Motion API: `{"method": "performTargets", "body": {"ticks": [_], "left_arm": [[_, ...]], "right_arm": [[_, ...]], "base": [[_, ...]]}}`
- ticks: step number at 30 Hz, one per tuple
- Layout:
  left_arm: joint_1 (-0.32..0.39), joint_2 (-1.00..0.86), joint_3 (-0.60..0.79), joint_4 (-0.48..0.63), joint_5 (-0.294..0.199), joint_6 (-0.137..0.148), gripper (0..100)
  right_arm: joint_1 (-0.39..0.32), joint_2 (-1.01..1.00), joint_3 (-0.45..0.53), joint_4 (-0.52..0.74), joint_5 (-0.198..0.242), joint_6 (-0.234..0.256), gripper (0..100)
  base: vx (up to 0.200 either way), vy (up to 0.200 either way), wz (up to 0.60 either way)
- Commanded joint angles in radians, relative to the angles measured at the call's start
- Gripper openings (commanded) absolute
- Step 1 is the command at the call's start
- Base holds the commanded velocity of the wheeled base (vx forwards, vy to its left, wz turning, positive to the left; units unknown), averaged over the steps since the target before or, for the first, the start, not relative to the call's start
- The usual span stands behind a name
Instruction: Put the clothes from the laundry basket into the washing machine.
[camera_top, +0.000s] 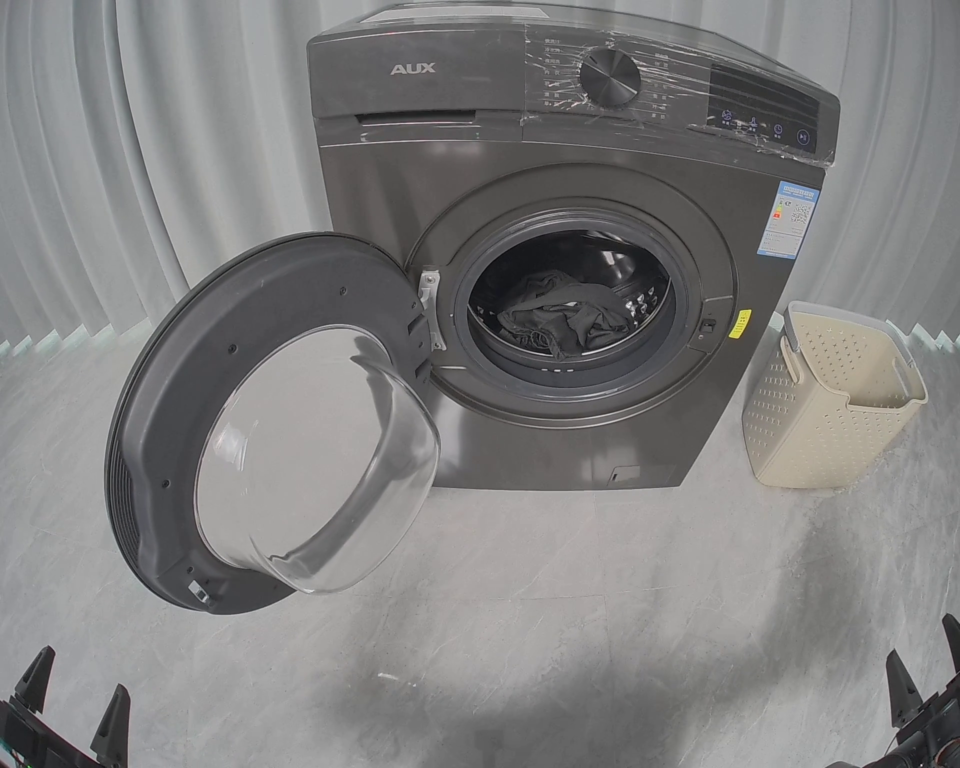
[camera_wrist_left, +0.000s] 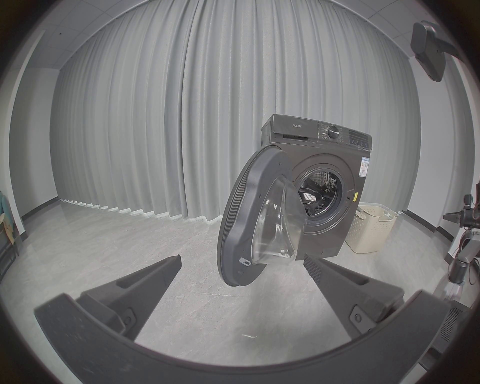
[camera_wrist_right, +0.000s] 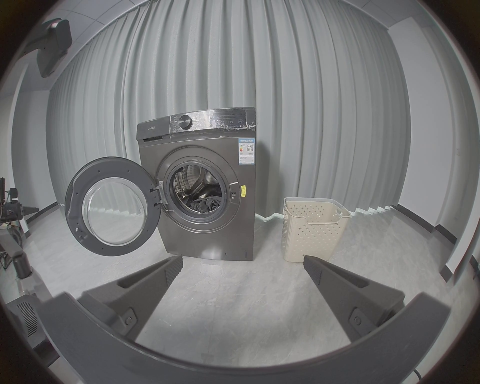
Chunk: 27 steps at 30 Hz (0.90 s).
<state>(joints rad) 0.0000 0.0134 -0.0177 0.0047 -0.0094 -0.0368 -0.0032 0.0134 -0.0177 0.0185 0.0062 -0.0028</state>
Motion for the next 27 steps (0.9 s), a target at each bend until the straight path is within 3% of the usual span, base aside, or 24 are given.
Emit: {"method": "performTargets", "body": {"ticks": [1,3,18,21,27], "left_arm": [[0.000,-0.012,0.016,0.000,0.000,-0.002,100],[0.000,-0.012,0.016,0.000,0.000,-0.002,100],[0.000,-0.013,0.016,-0.002,0.000,0.011,100],[0.000,-0.013,0.016,-0.002,-0.004,0.032,100],[0.002,-0.013,0.018,-0.002,-0.003,0.038,100]], "right_arm": [[-0.001,-0.007,0.012,0.000,0.003,0.000,100],[0.000,-0.007,0.012,0.000,0.003,0.000,100],[0.000,-0.007,0.012,0.000,0.001,0.000,100],[0.000,-0.007,0.012,0.000,0.001,0.000,100],[0.000,-0.007,0.012,0.000,0.001,0.000,100]], "base": [[0.000,0.000,0.00],[0.000,0.000,0.00],[0.000,0.200,0.00],[0.000,0.000,0.00],[0.000,0.000,0.00]]}}
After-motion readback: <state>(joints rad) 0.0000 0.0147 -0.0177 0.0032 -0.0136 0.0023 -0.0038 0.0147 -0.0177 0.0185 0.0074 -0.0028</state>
